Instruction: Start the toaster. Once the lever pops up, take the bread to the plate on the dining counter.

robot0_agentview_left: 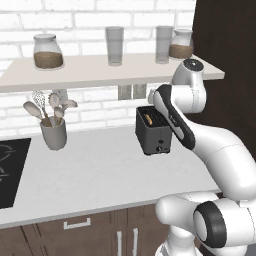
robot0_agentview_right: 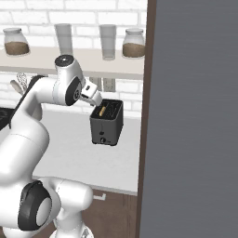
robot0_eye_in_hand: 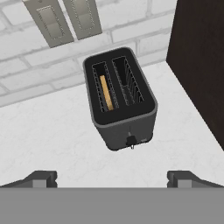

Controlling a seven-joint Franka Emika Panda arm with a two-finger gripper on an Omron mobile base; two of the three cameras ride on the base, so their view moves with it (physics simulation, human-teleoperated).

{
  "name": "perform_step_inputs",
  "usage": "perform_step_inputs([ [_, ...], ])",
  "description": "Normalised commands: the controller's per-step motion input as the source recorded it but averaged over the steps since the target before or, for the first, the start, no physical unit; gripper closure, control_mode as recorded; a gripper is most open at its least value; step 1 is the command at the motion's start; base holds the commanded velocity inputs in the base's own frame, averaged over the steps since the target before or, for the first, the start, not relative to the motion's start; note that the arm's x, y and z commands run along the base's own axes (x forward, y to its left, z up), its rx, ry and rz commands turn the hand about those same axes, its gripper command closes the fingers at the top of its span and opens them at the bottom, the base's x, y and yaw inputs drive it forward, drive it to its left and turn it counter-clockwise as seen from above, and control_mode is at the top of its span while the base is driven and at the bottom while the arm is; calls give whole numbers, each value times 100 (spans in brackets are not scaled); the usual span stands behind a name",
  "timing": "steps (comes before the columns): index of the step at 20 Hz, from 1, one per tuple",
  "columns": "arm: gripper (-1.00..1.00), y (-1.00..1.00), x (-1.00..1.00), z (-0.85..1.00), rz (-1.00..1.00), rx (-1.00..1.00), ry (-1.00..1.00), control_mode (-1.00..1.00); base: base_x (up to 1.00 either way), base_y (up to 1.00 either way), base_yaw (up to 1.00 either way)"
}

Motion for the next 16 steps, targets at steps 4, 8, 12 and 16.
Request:
perform_step_inputs([
  [4, -100, 0, 0, 0, 0, 0, 0, -100, 0, 0, 0],
  [8, -100, 0, 0, 0, 0, 0, 0, -100, 0, 0, 0],
  [12, -100, 0, 0, 0, 0, 0, 0, -100, 0, 0, 0],
  [16, -100, 0, 0, 0, 0, 0, 0, -100, 0, 0, 0],
])
